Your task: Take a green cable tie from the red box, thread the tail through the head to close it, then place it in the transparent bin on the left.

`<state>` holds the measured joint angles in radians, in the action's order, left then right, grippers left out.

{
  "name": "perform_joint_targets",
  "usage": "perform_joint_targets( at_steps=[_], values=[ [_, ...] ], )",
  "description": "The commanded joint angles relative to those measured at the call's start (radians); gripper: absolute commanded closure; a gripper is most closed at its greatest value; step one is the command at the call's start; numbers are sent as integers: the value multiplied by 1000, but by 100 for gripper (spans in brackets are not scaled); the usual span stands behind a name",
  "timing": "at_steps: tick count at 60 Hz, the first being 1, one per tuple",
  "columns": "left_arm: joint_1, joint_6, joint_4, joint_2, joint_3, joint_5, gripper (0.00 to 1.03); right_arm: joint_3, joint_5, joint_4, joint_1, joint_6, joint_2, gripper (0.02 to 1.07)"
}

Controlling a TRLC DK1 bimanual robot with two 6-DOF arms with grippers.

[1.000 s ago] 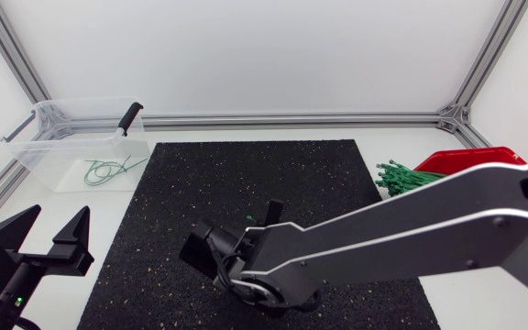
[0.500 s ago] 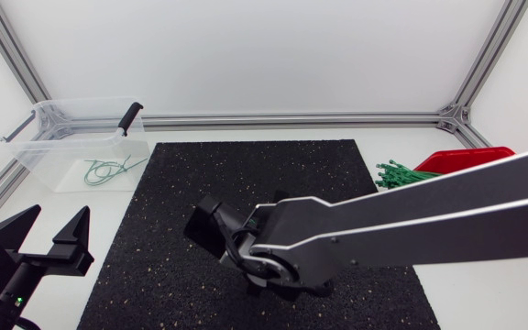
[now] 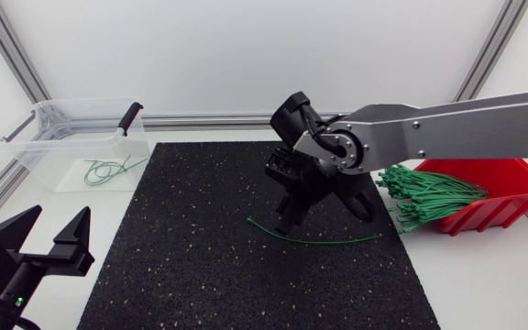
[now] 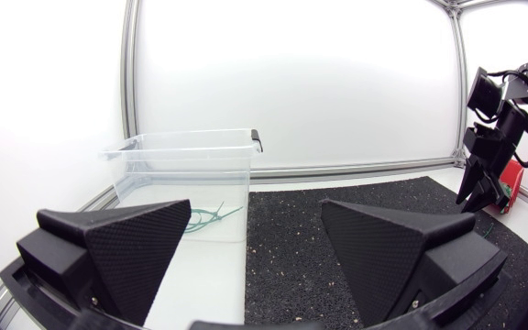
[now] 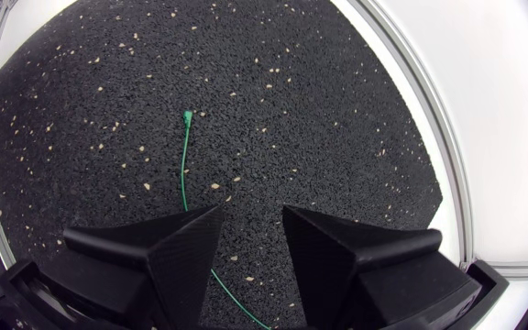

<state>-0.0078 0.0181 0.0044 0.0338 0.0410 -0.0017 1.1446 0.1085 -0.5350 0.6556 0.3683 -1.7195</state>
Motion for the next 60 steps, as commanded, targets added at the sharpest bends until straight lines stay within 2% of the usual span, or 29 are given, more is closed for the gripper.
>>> perform_joint_targets(
  at_steps=[1,10,27,33,47,60],
  values=[
    [-1,-24,-27,11,-38,2,4,-6,-13,21,-8,15,-80,55],
    [-1,-23,-27,11,-38,2,4,-49,30,101,29,6,-130,55],
    [-3,-24,-27,11,-38,2,4,-71,46,119,52,3,-157,55],
    [-3,-23,-27,11,-38,2,4,-86,97,161,52,4,-149,55],
    [-1,-24,-27,11,-38,2,4,-97,105,153,64,11,-178,55],
    [-3,-23,-27,12,-38,2,4,-109,71,55,144,1,-146,55]
  ],
)
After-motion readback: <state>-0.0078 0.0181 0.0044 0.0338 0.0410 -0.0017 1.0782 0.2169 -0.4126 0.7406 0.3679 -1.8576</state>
